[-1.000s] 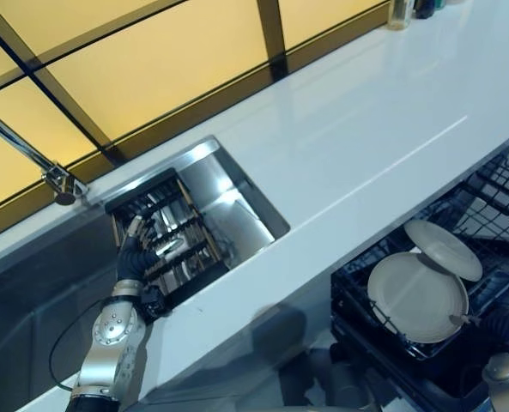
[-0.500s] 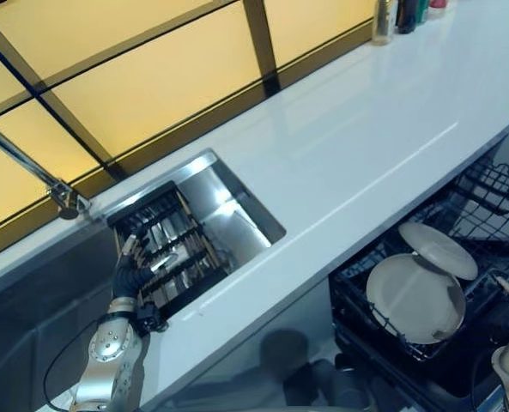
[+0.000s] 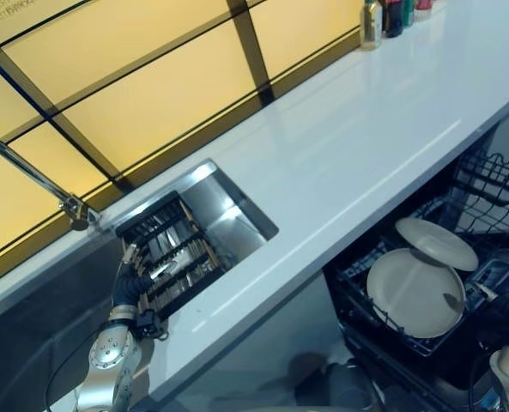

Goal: Pick up plates and place into dishwasher.

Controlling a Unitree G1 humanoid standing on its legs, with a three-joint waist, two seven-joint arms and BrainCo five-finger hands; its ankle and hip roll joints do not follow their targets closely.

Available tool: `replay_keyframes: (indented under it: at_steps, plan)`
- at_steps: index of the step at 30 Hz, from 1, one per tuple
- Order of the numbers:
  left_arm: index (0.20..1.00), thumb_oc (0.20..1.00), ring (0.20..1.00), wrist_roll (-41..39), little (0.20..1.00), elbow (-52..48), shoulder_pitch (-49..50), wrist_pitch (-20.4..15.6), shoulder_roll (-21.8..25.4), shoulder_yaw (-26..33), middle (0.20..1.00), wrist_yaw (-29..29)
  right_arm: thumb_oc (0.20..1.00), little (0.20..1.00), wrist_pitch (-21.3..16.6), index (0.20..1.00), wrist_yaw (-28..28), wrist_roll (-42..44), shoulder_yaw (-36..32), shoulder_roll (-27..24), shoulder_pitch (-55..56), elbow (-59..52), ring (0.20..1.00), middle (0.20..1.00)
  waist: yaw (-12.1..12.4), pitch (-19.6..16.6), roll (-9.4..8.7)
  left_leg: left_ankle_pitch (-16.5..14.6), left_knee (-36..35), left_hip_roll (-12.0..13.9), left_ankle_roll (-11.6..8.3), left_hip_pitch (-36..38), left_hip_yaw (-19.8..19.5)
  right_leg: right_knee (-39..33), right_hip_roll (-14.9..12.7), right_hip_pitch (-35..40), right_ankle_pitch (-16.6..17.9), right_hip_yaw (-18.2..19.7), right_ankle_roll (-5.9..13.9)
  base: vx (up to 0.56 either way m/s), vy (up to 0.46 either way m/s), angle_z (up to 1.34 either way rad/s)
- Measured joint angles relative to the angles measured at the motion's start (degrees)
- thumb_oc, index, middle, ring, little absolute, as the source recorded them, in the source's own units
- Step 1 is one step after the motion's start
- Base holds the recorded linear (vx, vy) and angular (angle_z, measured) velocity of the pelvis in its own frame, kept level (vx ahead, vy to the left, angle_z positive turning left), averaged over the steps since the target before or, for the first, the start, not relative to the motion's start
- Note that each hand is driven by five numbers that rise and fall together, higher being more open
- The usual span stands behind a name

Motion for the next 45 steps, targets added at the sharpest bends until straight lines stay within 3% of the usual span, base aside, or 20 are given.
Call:
replay_keyframes:
  at_steps: [8,17,23,30,39,45]
  plan:
    - [1.000,1.000,1.000,-0.1,1.000,0.0,0.0,0.0,-0.9,-2.1,1.000,1.4,1.000,1.000,0.7,1.000,-0.9,0.6,0.9,-4.1,-2.7,1.9,1.000,1.000,0.3,2.2,1.08,0.2,1.4,-0.6,0.25,-2.7,-1.8,1.0,-1.2,-2.1,0.0,-0.9,0.05,-0.04,0.009,0.08]
    - [1.000,1.000,1.000,-0.1,1.000,0.0,-0.2,-0.2,-1.5,-3.3,1.000,2.9,1.000,1.000,1.4,1.000,-1.5,5.4,0.9,-4.3,-4.3,2.4,1.000,1.000,0.5,4.7,3.40,0.6,2.2,-1.1,0.19,-4.6,-2.0,1.3,-1.9,-4.0,-0.1,-1.0,0.00,-0.02,0.010,0.00]
    - [1.000,1.000,1.000,-0.1,1.000,0.0,-1.2,-2.4,-1.5,-4.1,1.000,5.2,1.000,1.000,1.3,1.000,-8.4,13.1,0.9,-3.6,-7.5,4.7,1.000,1.000,0.5,5.7,5.65,0.8,3.1,-1.5,0.41,-7.6,-1.9,1.7,-2.3,-6.9,0.2,-0.9,0.28,-0.07,0.018,0.02]
    - [1.000,1.000,1.000,-0.7,1.000,-0.1,-2.3,-2.6,-1.4,-5.3,1.000,6.0,1.000,1.000,1.3,1.000,-9.1,16.4,1.6,-3.2,-9.6,5.3,1.000,1.000,1.7,6.3,6.99,0.8,2.9,-1.8,0.42,-8.0,-1.8,2.5,-2.5,-8.1,0.0,-0.8,0.07,0.00,0.001,-0.02]
    - [1.000,1.000,1.000,-2.1,1.000,-0.4,-2.5,-2.9,-0.6,-5.4,1.000,6.1,1.000,1.000,1.1,1.000,-3.7,21.2,0.8,-4.5,-12.0,5.4,1.000,1.000,1.7,6.6,7.03,0.7,3.1,-2.4,0.65,-9.1,-1.5,3.4,-3.4,-10.1,0.2,-0.9,0.22,0.00,-0.010,-0.05]
    - [1.000,1.000,1.000,-3.0,1.000,-0.4,-3.0,-2.8,-0.1,-5.3,1.000,6.6,1.000,1.000,1.0,1.000,6.2,28.2,0.4,-6.1,-14.4,6.0,1.000,1.000,1.7,7.6,7.17,0.5,3.2,-2.8,0.75,-9.9,-2.0,4.3,-4.2,-11.0,0.2,-1.4,0.23,0.00,-0.015,-0.05]
